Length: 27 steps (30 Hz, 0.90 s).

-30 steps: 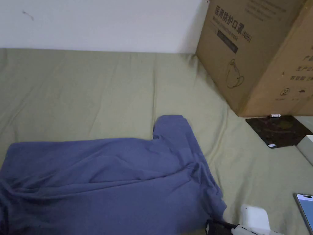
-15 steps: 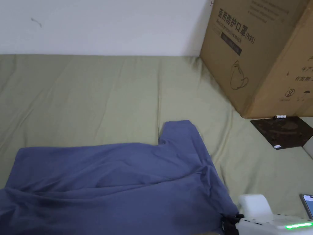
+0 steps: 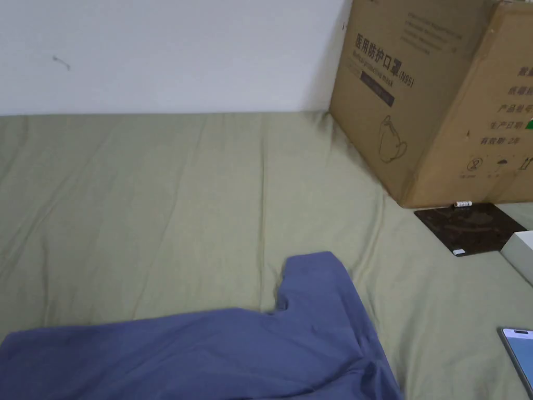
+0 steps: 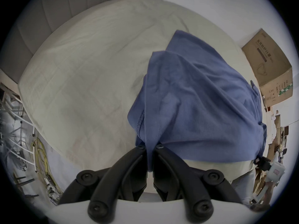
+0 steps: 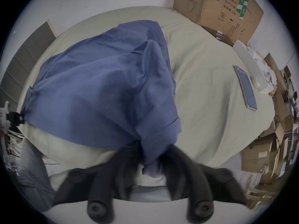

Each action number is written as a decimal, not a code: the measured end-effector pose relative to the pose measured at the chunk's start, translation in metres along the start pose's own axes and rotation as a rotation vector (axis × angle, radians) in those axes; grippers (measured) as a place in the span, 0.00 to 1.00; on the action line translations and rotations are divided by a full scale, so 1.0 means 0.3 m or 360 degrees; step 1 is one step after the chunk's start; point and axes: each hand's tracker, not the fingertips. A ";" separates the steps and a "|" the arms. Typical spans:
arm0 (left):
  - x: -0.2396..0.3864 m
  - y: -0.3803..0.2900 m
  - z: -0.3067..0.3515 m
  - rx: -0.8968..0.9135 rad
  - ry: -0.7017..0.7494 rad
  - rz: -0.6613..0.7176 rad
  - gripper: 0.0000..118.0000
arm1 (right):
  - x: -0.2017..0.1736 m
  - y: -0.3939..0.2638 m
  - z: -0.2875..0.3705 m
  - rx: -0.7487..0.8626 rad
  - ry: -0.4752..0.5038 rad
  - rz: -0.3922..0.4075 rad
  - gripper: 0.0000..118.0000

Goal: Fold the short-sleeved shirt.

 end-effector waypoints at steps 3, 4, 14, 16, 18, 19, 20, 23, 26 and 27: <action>-0.024 -0.008 0.079 -0.0003 -0.0205 0.0226 0.36 | 0.053 0.015 0.047 0.0006 -0.0038 -0.0105 0.58; -0.046 -0.013 0.133 0.0044 -0.0315 0.0317 0.38 | 0.078 0.018 0.105 0.0069 0.0046 -0.0205 0.58; -0.011 0.125 0.478 0.0448 -0.0409 0.0372 0.00 | 0.098 0.151 0.476 0.0582 0.0140 -0.0251 0.00; 0.011 0.211 0.453 0.0506 -0.0532 0.0382 0.00 | 0.077 0.174 0.455 0.0612 0.0271 -0.0354 0.00; 0.059 0.315 0.414 0.0520 -0.0499 0.0322 0.00 | 0.058 0.196 0.428 0.0550 0.0360 -0.0380 0.00; 0.093 0.373 0.377 0.0549 -0.0456 0.0243 0.00 | 0.053 0.213 0.411 0.0516 0.0351 -0.0375 0.00; 0.123 0.425 0.339 0.0564 -0.0403 0.0189 0.00 | 0.038 0.222 0.399 0.0506 0.0321 -0.0353 0.00; 0.221 0.591 0.187 0.0558 -0.0241 -0.0024 0.14 | 0.005 0.247 0.366 0.0429 0.0258 -0.0202 0.00; 0.304 0.714 0.021 0.0446 -0.0259 -0.0212 0.57 | -0.030 0.274 0.369 0.0413 0.0285 -0.0110 0.00; 0.330 0.746 -0.037 0.0341 -0.0274 -0.0236 0.63 | -0.030 0.284 0.367 0.0404 0.0285 -0.0102 0.00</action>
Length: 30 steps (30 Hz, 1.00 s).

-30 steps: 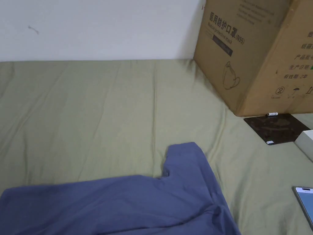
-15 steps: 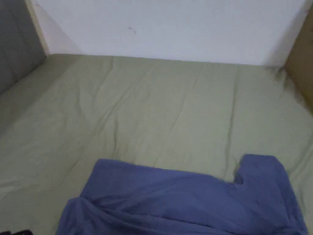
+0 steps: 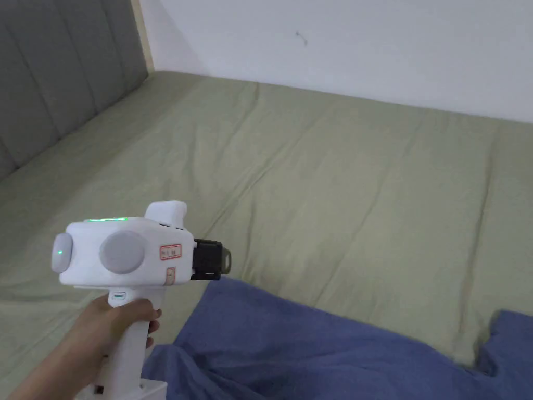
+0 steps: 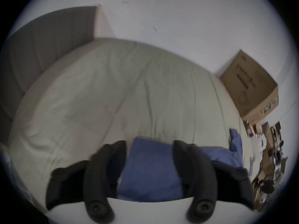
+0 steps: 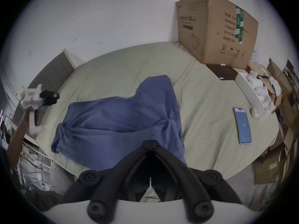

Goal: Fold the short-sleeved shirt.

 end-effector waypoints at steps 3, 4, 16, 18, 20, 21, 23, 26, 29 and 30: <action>-0.007 0.007 -0.176 -0.0269 0.0021 -0.0091 0.63 | -0.016 0.029 -0.005 -0.0024 -0.0003 0.0047 0.00; -0.010 -0.007 -0.220 -0.0297 0.0084 -0.0156 0.62 | -0.013 0.037 -0.009 -0.0027 -0.0012 0.0070 0.00; -0.043 -0.085 -0.281 -0.0497 0.0138 -0.0082 0.07 | 0.087 0.249 -0.197 0.0055 -0.0144 0.0076 0.03; -0.030 -0.112 -0.318 -0.0488 0.0209 -0.0131 0.07 | 0.123 0.310 -0.282 0.0113 -0.0103 -0.0009 0.53; 0.020 -0.111 -0.332 -0.0505 0.0268 -0.0158 0.07 | 0.144 0.365 -0.384 0.0040 -0.0089 -0.0080 0.82; 0.034 -0.101 -0.332 -0.0532 0.0290 -0.0169 0.07 | 0.158 0.389 -0.440 0.0029 -0.0069 -0.0101 0.82; -0.013 -0.069 -0.388 -0.0585 0.0309 -0.0207 0.07 | 0.175 0.423 -0.555 -0.0059 -0.0099 -0.0117 0.82; -0.021 -0.058 -0.400 -0.0609 0.0309 -0.0212 0.07 | 0.185 0.451 -0.711 -0.0194 -0.0216 -0.0052 0.82; -0.043 -0.057 -0.400 -0.0605 0.0289 -0.0159 0.07 | 0.244 0.444 -0.858 -0.0359 -0.0323 0.0036 0.77; -0.050 -0.060 -0.400 -0.0598 0.0280 -0.0146 0.07 | 0.248 0.437 -0.882 -0.0403 -0.0343 0.0057 0.65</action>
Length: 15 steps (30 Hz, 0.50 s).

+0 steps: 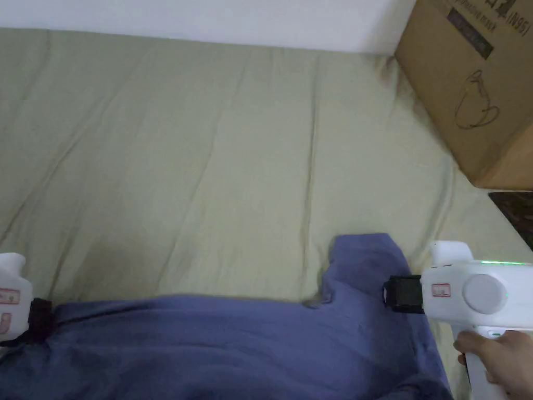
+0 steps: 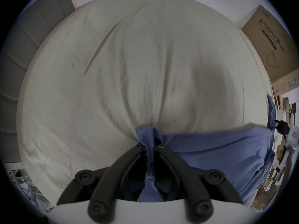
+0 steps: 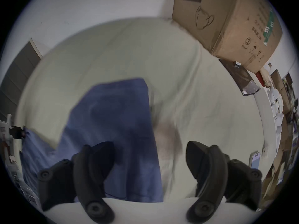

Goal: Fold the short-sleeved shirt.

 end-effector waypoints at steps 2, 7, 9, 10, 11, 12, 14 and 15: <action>0.040 -0.028 0.024 0.0018 -0.0006 -0.0010 0.07 | -0.003 -0.006 -0.017 -0.0030 0.0035 0.0011 0.22; 0.113 -0.075 0.068 0.0103 0.0090 -0.0084 0.07 | -0.011 -0.026 0.071 0.0040 0.0179 0.0011 0.02; 0.130 -0.080 0.129 0.0096 0.0078 -0.0134 0.07 | 0.007 -0.039 0.127 0.0073 0.0247 -0.0019 0.02; 0.115 -0.091 0.178 0.0107 0.0048 -0.0129 0.07 | 0.001 -0.054 0.178 0.0120 0.0262 -0.0028 0.02; 0.099 -0.109 0.234 0.0134 -0.0052 -0.0072 0.07 | 0.015 -0.070 0.233 0.0186 0.0279 -0.0026 0.02; 0.074 -0.134 0.295 0.0159 -0.0125 -0.0032 0.07 | 0.030 -0.087 0.285 0.0226 0.0302 -0.0027 0.02; 0.034 -0.188 0.436 0.0265 -0.0244 0.0075 0.07 | 0.035 -0.145 0.411 0.0299 0.0350 -0.0023 0.02; 0.006 -0.226 0.498 0.0307 -0.0302 0.0127 0.07 | 0.048 -0.179 0.462 0.0324 0.0359 -0.0027 0.02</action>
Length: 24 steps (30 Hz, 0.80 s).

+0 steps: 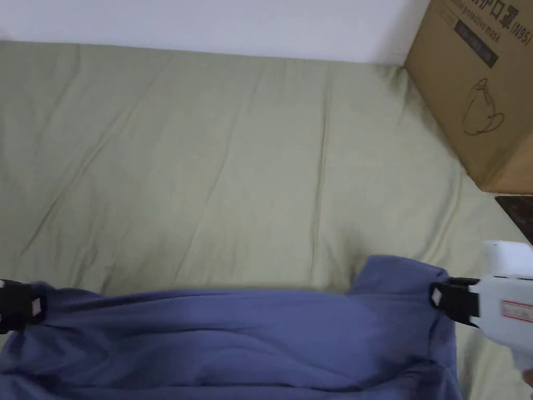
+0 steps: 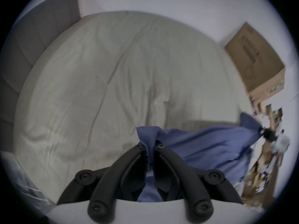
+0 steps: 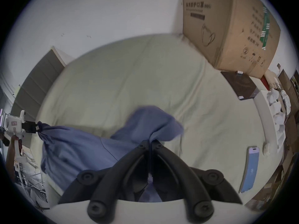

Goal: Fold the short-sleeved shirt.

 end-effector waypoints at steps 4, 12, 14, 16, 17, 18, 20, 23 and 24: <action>-0.098 -0.121 0.202 0.0100 -0.0071 0.0111 0.07 | -0.004 -0.138 0.206 0.0060 -0.0029 -0.0035 0.02; -0.140 -0.419 0.155 -0.0081 0.0009 0.0115 0.07 | -0.046 -0.477 0.321 -0.0144 -0.0119 -0.0173 0.02; -0.153 -0.469 0.074 -0.0215 0.0065 0.0164 0.07 | -0.051 -0.546 0.275 -0.0259 -0.0131 -0.0200 0.02; -0.167 -0.515 -0.008 -0.0309 0.0109 0.0194 0.07 | -0.006 -0.601 0.181 -0.0342 -0.0137 -0.0202 0.02; -0.170 -0.531 -0.041 -0.0340 0.0119 0.0198 0.07 | -0.008 -0.615 0.153 -0.0350 -0.0152 -0.0197 0.02; -0.184 -0.541 -0.076 -0.0318 0.0102 0.0199 0.07 | -0.010 -0.626 0.120 -0.0362 -0.0169 -0.0192 0.02; -0.178 -0.538 -0.080 -0.0246 0.0108 0.0230 0.07 | -0.014 -0.630 0.062 -0.0400 -0.0178 -0.0199 0.02; -0.188 -0.540 -0.071 -0.0245 0.0101 0.0228 0.07 | -0.031 -0.637 0.026 -0.0365 -0.0188 -0.0203 0.03; -0.200 -0.550 -0.067 -0.0213 0.0072 0.0245 0.08 | -0.028 -0.639 0.023 -0.0352 -0.0180 -0.0218 0.04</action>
